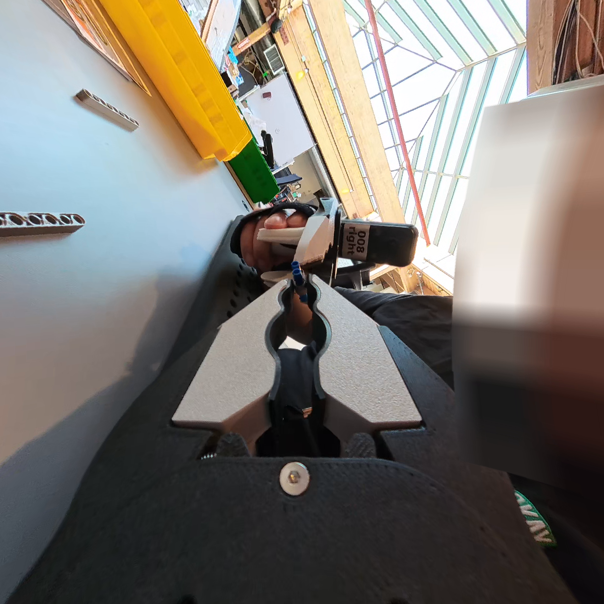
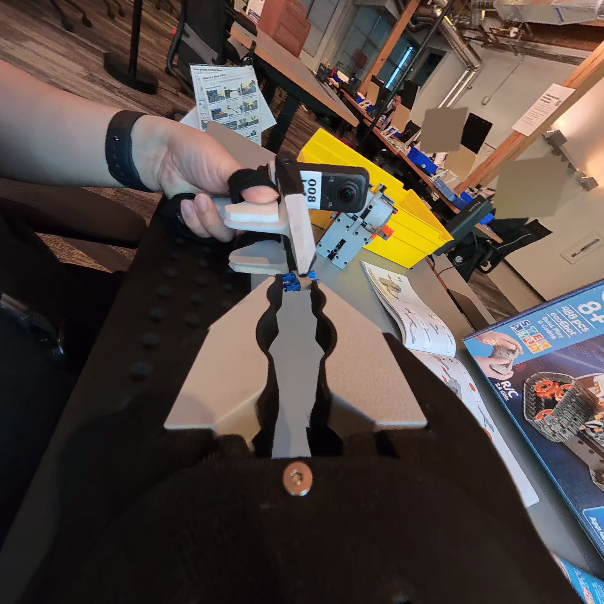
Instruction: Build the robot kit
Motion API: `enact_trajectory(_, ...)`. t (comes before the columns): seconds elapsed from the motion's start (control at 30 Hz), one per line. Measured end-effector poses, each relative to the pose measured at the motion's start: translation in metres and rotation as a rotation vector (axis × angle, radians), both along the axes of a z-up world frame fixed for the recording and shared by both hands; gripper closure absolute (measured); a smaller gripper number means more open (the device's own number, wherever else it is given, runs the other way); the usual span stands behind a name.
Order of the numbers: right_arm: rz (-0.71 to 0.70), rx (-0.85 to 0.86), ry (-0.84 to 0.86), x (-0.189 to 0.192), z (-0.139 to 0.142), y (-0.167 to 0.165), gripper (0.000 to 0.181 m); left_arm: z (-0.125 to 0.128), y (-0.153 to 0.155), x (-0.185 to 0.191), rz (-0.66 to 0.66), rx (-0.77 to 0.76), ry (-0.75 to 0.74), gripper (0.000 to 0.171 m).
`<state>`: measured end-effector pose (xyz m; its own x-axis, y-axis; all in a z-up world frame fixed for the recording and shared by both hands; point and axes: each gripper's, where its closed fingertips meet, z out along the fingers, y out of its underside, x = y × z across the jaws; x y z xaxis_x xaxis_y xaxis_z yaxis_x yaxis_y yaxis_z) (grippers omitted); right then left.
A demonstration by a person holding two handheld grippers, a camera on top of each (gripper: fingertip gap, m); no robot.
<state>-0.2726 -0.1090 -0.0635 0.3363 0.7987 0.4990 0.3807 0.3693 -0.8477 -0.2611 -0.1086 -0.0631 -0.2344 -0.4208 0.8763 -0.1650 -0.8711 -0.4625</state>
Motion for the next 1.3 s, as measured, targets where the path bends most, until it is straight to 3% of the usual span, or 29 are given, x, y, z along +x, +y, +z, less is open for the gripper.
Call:
enact_trajectory(0.2,-0.085,0.010,0.021,-0.004,0.000,0.006,0.166,0.000,0.005,-0.003,0.043,0.015,-0.001,0.166)
enact_trajectory(0.37,0.032,-0.097,0.062,-0.002,-0.001,-0.005,0.166,-0.001,-0.004,-0.002,-0.013,0.009,0.006,0.166)
enact_trajectory(0.87,0.094,-0.074,-0.014,0.000,-0.011,-0.016,0.164,-0.009,-0.015,0.000,-0.108,-0.047,0.053,0.166)
enact_trajectory(1.3,0.054,-0.009,-0.052,0.002,-0.014,-0.014,0.167,-0.013,-0.017,0.002,-0.123,-0.069,0.077,0.166)
